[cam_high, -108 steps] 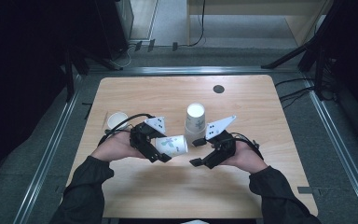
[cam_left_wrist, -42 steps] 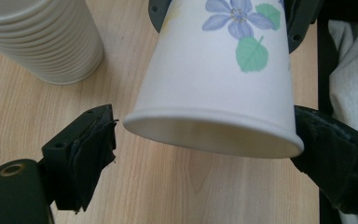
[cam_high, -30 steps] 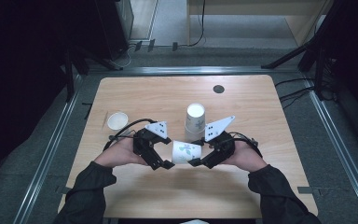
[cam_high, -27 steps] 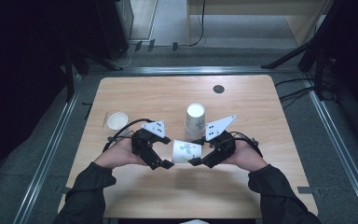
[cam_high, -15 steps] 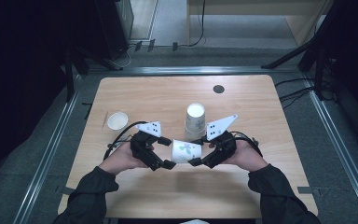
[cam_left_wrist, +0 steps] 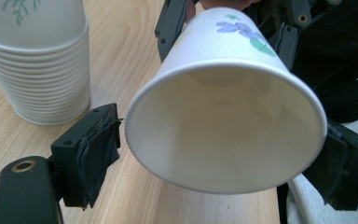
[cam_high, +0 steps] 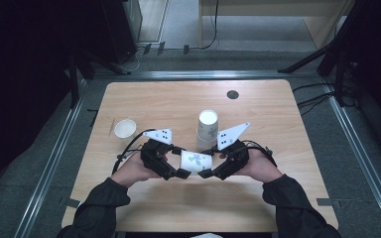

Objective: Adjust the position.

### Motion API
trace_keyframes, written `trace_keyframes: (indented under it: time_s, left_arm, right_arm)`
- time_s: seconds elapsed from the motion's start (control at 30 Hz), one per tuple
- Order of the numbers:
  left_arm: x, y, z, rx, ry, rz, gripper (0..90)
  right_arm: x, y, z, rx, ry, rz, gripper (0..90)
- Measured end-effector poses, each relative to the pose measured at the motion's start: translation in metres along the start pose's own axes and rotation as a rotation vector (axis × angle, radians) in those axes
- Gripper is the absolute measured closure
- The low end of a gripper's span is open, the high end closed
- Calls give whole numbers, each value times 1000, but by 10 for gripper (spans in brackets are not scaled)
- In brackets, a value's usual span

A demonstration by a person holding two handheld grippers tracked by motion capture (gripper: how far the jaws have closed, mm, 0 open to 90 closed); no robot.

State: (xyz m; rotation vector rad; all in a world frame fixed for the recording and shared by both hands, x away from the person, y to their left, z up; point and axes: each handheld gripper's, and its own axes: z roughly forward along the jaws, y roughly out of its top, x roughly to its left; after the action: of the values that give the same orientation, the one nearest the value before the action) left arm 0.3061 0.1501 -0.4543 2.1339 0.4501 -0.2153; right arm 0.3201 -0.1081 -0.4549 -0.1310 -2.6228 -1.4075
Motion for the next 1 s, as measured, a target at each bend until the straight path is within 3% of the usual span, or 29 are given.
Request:
trace_keyframes:
  time_s: [0.57, 0.8, 1.0]
  left_arm:
    - [-2, 2, 4, 45, 4, 26, 229]
    - [-6, 10, -8, 82, 66, 53, 229]
    - [-10, 21, -15, 165, 110, 93, 228]
  right_arm:
    - [-1, 1, 5, 18, 1, 4, 341]
    - [-3, -1, 6, 34, -24, 25, 271]
    - [-4, -3, 7, 46, -36, 26, 265]
